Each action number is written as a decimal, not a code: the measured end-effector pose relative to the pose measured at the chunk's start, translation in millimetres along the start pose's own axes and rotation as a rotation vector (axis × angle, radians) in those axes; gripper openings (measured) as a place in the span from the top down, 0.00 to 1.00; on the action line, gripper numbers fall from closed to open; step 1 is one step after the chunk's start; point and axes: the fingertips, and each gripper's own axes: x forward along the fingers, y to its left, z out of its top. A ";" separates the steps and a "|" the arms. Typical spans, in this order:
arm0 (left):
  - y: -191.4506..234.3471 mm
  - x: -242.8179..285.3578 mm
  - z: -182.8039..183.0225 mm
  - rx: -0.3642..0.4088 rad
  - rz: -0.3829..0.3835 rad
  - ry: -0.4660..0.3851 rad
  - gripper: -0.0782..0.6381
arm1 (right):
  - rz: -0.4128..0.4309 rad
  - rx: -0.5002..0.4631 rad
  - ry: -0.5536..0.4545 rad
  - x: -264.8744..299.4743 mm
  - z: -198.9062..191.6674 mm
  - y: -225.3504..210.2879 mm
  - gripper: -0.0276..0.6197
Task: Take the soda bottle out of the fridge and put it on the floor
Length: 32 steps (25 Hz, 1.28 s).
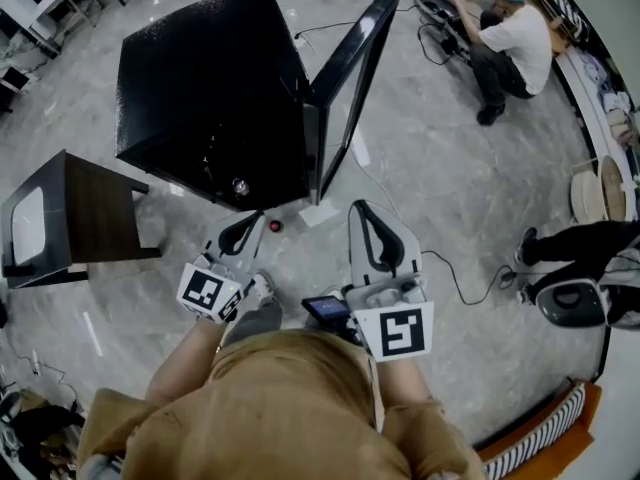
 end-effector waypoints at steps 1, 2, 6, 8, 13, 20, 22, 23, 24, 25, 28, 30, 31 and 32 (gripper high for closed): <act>1.4 -2.6 4.5 0.005 0.007 -0.006 0.89 | 0.003 -0.006 -0.008 -1.9 5.5 -0.4 0.95; 2.7 -5.4 9.1 0.008 0.015 -0.012 0.89 | 0.007 -0.014 -0.014 -3.6 10.5 -1.0 0.95; 6.5 -18.2 24.8 0.010 0.037 -0.033 0.89 | 0.015 -0.032 -0.028 -9.7 25.3 -5.7 0.95; 10.5 -24.3 32.8 0.011 0.053 -0.043 0.89 | 0.017 -0.039 -0.035 -11.5 30.7 -8.1 0.95; 23.7 -43.1 60.2 0.002 0.108 -0.095 0.89 | 0.016 -0.044 -0.039 -14.1 37.0 -11.3 0.95; 45.2 -76.2 97.3 0.021 0.185 -0.155 0.89 | 0.018 -0.073 -0.042 -17.2 52.1 -19.0 0.95; 50.8 -84.3 105.1 0.023 0.210 -0.164 0.89 | 0.006 -0.069 -0.056 -18.9 59.0 -23.3 0.95; 52.3 -87.9 108.2 0.021 0.222 -0.169 0.89 | 0.002 -0.067 -0.059 -20.7 61.5 -24.5 0.95; 52.6 -91.3 110.8 0.016 0.233 -0.174 0.89 | -0.001 -0.066 -0.060 -23.1 63.4 -24.8 0.95; 51.9 -94.4 112.9 0.011 0.242 -0.178 0.89 | -0.001 -0.069 -0.058 -25.6 64.6 -24.6 0.95; 47.3 -102.2 117.7 -0.008 0.259 -0.188 0.89 | -0.003 -0.073 -0.051 -29.5 65.3 -23.3 0.95; 45.2 -108.6 122.3 -0.014 0.268 -0.196 0.89 | -0.003 -0.072 -0.049 -30.1 65.9 -22.9 0.95; 45.3 -111.7 125.2 -0.013 0.273 -0.200 0.89 | -0.005 -0.072 -0.049 -30.0 67.0 -22.9 0.95; 46.7 -114.8 128.1 -0.010 0.278 -0.203 0.89 | -0.008 -0.070 -0.052 -29.8 68.5 -23.0 0.95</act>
